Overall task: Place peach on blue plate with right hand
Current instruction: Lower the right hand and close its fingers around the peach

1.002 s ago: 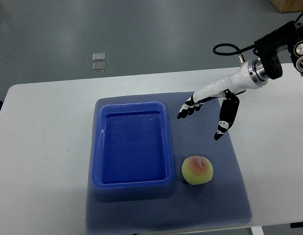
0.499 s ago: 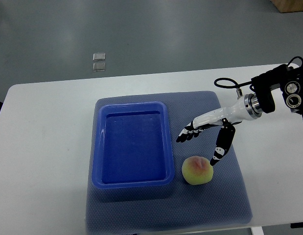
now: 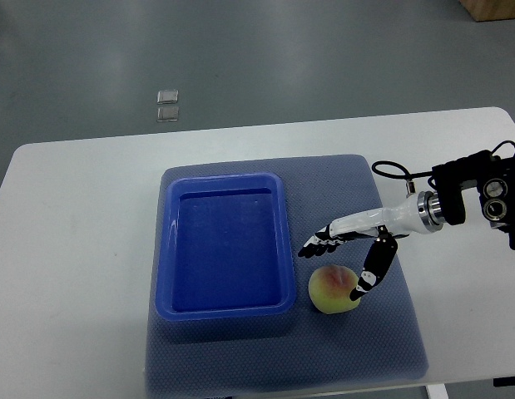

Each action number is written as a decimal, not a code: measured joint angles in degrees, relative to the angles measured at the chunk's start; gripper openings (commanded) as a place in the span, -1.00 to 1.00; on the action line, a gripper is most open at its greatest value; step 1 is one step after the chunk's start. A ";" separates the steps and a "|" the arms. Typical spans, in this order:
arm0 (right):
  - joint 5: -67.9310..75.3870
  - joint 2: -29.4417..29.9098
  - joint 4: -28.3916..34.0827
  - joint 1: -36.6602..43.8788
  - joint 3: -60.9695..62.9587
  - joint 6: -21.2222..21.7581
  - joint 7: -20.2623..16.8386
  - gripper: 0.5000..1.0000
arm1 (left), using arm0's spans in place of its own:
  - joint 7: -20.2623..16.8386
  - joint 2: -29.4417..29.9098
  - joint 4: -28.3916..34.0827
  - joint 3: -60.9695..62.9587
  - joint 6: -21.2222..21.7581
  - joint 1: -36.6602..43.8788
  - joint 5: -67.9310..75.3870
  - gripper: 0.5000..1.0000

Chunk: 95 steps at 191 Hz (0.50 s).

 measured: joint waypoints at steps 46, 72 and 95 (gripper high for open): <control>-2.10 0.18 0.00 -4.78 0.93 -2.60 1.25 0.71 | 0.05 0.00 0.08 0.00 0.00 0.02 0.00 1.00; -4.78 0.30 0.00 -7.38 1.01 -5.25 2.88 0.71 | 0.05 0.00 0.12 0.00 0.03 0.03 0.00 1.00; -5.50 0.50 -0.05 -8.69 1.76 -7.45 3.24 0.69 | 0.07 0.00 0.12 0.00 0.09 0.02 0.00 1.00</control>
